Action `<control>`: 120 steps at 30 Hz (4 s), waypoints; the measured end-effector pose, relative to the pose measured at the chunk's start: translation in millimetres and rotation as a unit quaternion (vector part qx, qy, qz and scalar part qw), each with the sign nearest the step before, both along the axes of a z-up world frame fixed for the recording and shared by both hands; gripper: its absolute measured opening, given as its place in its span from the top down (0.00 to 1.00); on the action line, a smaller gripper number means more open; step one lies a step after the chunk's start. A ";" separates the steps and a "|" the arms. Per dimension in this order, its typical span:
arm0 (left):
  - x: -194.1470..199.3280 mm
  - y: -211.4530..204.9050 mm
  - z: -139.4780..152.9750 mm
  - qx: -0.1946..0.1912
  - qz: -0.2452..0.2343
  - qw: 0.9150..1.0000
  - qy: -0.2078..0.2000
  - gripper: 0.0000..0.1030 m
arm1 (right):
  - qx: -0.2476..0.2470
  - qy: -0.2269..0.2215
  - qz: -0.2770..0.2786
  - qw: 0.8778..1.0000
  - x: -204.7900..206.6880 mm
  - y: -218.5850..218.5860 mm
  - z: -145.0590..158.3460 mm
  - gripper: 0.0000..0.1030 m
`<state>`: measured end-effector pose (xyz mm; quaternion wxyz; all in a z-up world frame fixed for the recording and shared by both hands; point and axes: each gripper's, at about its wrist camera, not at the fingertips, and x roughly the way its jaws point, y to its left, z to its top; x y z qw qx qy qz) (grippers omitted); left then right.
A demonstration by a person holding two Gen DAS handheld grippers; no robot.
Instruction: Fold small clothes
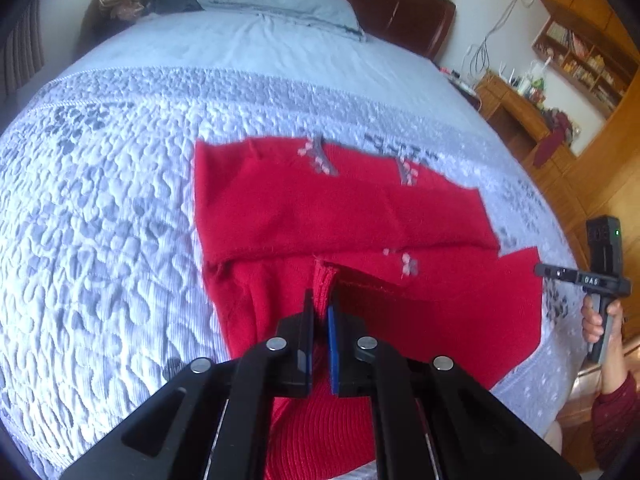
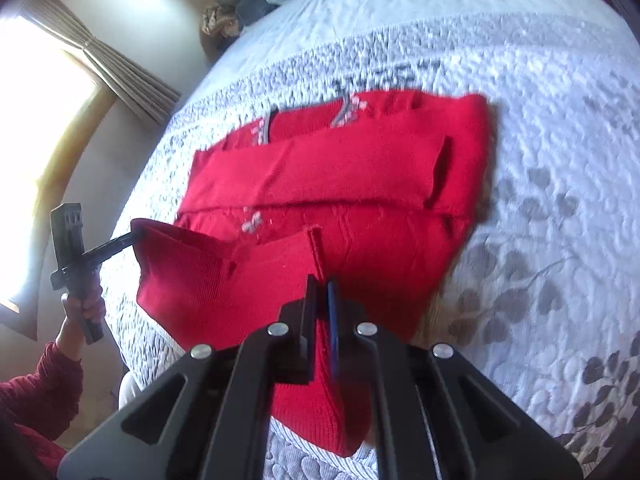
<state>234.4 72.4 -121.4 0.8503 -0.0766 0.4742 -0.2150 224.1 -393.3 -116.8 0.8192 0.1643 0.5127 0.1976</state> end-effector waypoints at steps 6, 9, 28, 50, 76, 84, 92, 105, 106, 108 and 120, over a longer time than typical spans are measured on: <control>56.0 -3.9 26.3 0.005 0.024 0.999 -0.026 0.95 | -0.017 -0.021 -0.019 0.999 41.1 -11.4 32.5 0.96; 94.9 -14.3 31.2 0.017 0.034 0.999 -0.035 0.95 | -0.032 -0.019 -0.031 0.999 73.1 -13.3 39.5 0.96; 225.8 -52.2 -86.1 0.140 0.075 0.986 0.052 0.94 | -0.131 0.103 -0.100 0.981 226.0 -17.1 -87.6 0.96; 46.3 -3.1 -55.3 0.128 0.046 0.981 0.142 0.44 | -0.098 0.115 0.006 0.988 39.3 -6.6 -49.8 0.61; 35.5 -13.0 -58.0 0.121 0.038 0.977 0.170 0.77 | -0.071 0.148 0.042 0.985 7.9 -3.3 -73.6 0.93; 14.9 -5.6 -36.3 0.071 0.052 0.977 0.192 0.33 | -0.040 0.143 -0.013 0.989 3.5 -24.9 -52.5 0.47; 28.8 -11.8 -52.1 0.032 0.055 0.976 0.209 0.32 | 0.008 0.179 -0.041 0.983 14.7 -30.6 -80.2 0.45; 32.0 -23.6 -52.3 0.019 0.094 0.972 0.216 0.87 | 0.035 0.172 -0.053 0.983 23.3 -16.9 -75.4 0.92; 28.5 -22.3 -48.4 0.016 0.094 0.973 0.212 0.88 | 0.036 0.168 -0.053 0.984 19.6 -18.6 -70.3 0.93; 19.4 -19.4 -37.8 0.011 0.093 0.975 0.204 0.88 | 0.042 0.160 -0.049 0.985 11.0 -21.7 -59.6 0.94; -76.8 -18.3 2.6 0.018 0.057 0.978 0.200 0.88 | 0.017 0.160 -0.010 0.987 -95.5 -20.3 -17.8 0.94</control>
